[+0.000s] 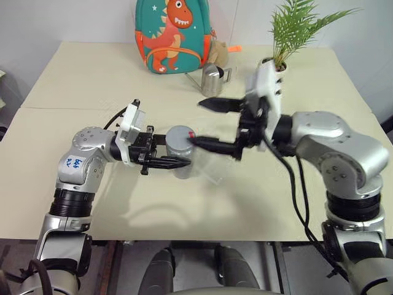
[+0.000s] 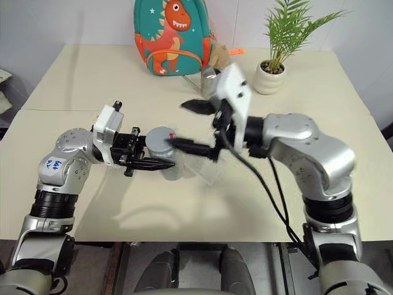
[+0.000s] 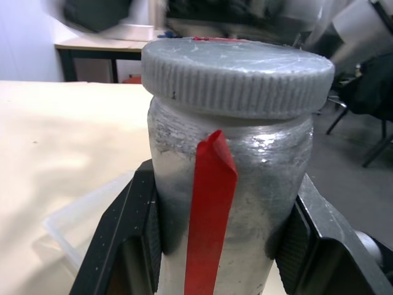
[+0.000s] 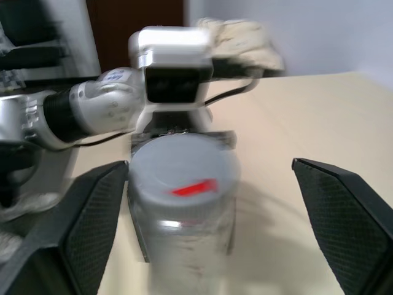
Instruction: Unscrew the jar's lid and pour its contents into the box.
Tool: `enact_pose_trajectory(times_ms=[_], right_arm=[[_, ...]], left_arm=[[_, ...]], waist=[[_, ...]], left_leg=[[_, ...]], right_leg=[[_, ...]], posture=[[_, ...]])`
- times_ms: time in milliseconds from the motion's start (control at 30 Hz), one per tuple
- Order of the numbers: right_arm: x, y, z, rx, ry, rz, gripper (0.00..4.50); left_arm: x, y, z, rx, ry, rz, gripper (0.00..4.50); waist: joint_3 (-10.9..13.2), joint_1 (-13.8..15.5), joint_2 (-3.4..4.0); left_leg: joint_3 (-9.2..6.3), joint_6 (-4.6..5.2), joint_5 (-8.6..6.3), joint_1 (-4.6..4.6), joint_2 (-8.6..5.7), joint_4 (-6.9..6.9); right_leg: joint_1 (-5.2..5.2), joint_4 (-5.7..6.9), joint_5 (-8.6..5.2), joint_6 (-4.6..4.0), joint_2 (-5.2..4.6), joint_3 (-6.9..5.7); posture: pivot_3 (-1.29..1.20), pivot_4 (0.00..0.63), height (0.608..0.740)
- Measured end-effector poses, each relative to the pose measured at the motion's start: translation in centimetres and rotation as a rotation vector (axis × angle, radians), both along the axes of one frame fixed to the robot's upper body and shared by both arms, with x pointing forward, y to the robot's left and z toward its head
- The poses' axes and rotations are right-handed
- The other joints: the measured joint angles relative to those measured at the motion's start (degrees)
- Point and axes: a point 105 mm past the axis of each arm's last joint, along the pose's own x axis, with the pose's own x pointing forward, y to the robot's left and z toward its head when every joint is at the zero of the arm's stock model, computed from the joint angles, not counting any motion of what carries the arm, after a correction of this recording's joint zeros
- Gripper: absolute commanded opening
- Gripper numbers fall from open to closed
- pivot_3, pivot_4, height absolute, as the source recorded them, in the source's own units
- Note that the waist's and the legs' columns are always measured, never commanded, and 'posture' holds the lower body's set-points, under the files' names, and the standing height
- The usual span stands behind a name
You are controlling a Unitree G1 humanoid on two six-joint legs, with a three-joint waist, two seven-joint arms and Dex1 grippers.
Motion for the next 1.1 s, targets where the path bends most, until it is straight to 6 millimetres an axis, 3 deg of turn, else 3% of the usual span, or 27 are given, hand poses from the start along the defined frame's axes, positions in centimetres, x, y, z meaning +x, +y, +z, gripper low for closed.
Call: enact_pose_trajectory(times_ms=[200, 367, 600, 900, 1100], right_arm=[[0.0, -1.0, -0.5, -0.014, 0.039, -0.032, 4.48], [-0.9, -0.6, -0.4, -0.019, 0.044, 0.004, 4.48], [-1.5, 1.9, 0.1, 0.092, 0.074, 0.073, 4.48], [-2.4, 4.8, -0.7, 0.114, 0.108, 0.149, 4.48], [-2.6, 5.6, -1.1, 0.105, 0.110, 0.158, 4.48]], left_arm=[[0.1, 0.1, -0.1, 0.002, -0.003, 0.003, 1.89], [0.1, 0.2, -0.1, 0.004, -0.009, 0.003, 1.89], [0.1, -0.2, -0.1, -0.001, -0.015, -0.012, 1.89], [0.2, -0.4, 0.2, -0.007, -0.027, -0.024, 1.89], [0.4, -0.3, 0.0, -0.006, -0.017, -0.016, 1.89]], waist=[[0.0, -0.1, 0.01], [0.0, -0.1, 0.02], [0.0, -0.1, 0.02], [0.0, -0.1, 0.02], [0.0, -0.1, 0.02]], left_leg=[[0.00, 0.01, -0.01, -0.02, 0.01, -0.02], [0.00, 0.02, -0.01, -0.02, 0.02, -0.01], [-0.02, 0.02, -0.01, -0.02, 0.02, -0.01], [-0.02, 0.02, 0.00, -0.01, 0.02, -0.01], [-0.03, 0.02, 0.00, -0.01, 0.02, -0.01]], right_leg=[[0.00, -0.04, -0.01, -0.01, 0.00, 0.01], [0.00, -0.02, -0.01, 0.00, 0.01, -0.01], [0.00, 0.01, -0.01, 0.00, 0.00, -0.01], [-0.01, 0.04, -0.01, 0.00, 0.02, -0.02], [-0.01, 0.03, -0.01, 0.00, 0.01, -0.02]], posture=[[0.00, 0.150, 0.740], [0.00, 0.150, 0.740], [0.00, 0.150, 0.740], [0.00, 0.150, 0.740], [0.00, 0.150, 0.740]])
